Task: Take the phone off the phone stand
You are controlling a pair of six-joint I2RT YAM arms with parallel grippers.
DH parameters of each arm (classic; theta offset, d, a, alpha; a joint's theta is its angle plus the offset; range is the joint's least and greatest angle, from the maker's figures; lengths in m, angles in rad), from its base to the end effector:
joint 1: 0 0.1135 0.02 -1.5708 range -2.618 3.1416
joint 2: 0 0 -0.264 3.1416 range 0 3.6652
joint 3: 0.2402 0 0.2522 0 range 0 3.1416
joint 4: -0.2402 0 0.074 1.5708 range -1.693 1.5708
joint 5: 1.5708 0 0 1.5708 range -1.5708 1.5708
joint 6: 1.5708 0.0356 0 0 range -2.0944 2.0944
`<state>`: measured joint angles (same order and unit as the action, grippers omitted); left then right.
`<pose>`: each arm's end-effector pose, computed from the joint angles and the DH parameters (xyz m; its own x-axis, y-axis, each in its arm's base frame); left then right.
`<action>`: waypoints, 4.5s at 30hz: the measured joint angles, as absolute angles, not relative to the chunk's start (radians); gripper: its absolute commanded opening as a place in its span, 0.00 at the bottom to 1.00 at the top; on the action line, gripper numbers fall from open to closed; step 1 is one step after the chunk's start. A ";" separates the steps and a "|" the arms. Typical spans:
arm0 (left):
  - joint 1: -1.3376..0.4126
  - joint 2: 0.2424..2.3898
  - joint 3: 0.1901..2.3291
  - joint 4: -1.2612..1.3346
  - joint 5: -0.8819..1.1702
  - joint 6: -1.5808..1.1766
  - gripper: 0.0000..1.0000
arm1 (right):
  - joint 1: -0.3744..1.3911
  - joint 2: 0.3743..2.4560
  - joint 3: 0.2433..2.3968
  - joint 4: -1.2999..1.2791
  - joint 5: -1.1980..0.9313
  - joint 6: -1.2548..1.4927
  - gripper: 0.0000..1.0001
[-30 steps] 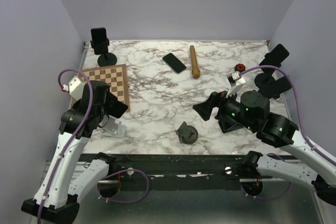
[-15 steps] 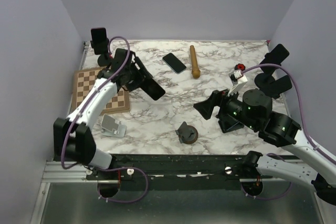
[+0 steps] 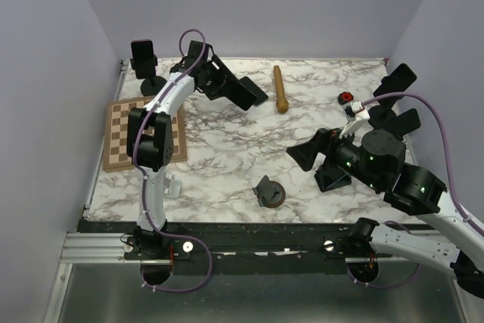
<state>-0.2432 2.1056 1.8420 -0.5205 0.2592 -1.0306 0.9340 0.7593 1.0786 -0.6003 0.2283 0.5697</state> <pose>0.4670 -0.1253 0.2582 -0.7032 -0.6796 -0.2089 -0.3775 0.6059 -0.7003 0.0937 0.1131 0.3990 -0.4915 0.2190 -0.8429 -0.4616 0.7552 0.4654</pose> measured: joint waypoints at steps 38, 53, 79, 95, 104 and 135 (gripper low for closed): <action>-0.228 2.462 2.185 -0.838 0.311 -1.206 0.99 | 0.934 0.732 1.092 -0.638 0.265 0.598 1.00; -0.229 2.369 2.168 -0.825 0.324 -1.125 0.99 | 0.934 0.794 1.092 -0.656 0.280 0.606 1.00; -0.266 1.092 1.306 -0.522 0.139 -0.549 0.99 | 0.934 0.939 1.024 -0.901 0.527 0.899 1.00; -0.344 0.955 1.259 -0.427 0.038 -0.456 0.99 | 0.366 1.205 1.233 -1.109 0.695 0.726 1.00; -0.380 0.937 1.248 -0.411 0.034 -0.434 0.99 | 0.297 1.291 1.242 -1.123 0.382 0.575 1.00; -0.382 1.019 1.239 -0.390 0.140 -0.430 0.99 | 0.292 1.291 1.186 -1.119 0.237 0.524 0.75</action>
